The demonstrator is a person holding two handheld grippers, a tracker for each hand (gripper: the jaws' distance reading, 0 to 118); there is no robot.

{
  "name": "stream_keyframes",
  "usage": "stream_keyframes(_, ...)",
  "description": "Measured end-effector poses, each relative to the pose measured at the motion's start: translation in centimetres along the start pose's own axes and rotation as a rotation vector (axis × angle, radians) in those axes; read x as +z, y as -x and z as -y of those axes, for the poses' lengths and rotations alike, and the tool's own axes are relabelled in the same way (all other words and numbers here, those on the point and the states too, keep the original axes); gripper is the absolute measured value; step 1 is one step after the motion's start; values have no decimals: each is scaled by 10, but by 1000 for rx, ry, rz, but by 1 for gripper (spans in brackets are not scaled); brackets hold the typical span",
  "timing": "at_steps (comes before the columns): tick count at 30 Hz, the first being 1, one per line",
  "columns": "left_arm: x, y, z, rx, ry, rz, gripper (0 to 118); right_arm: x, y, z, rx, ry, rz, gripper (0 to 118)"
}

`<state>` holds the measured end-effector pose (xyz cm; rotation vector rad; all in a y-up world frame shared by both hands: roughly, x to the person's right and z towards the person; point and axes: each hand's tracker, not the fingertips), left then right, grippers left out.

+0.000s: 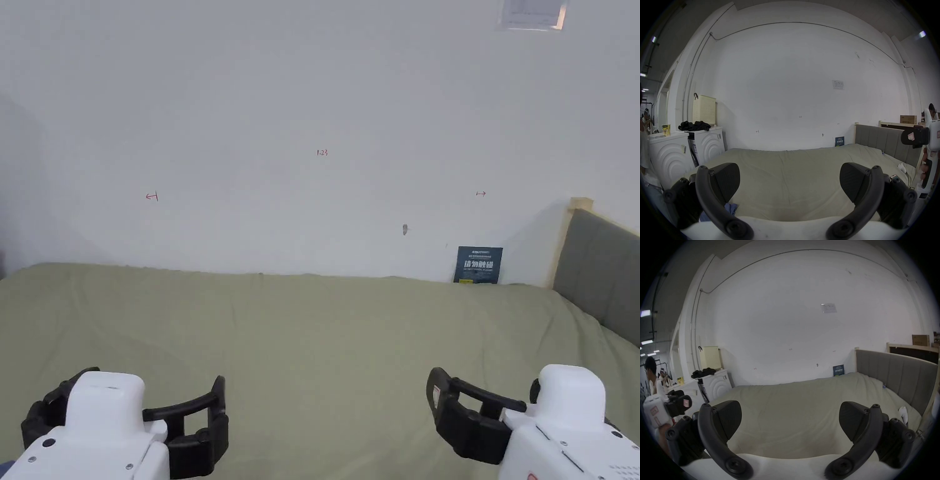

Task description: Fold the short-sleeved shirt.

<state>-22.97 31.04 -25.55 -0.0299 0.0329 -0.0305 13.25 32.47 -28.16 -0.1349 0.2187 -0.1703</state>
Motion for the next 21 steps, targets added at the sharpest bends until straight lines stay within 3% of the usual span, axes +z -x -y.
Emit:
stream_keyframes(17, -2, -7, 0, -8, -1, 16, 118, -2, 0, -2, -34, 58, 53, 118)
stream_keyframes(21, -3, -7, -3, -11, -5, 12, 118, 0, 3, -7, 2, 52, 67, 118)
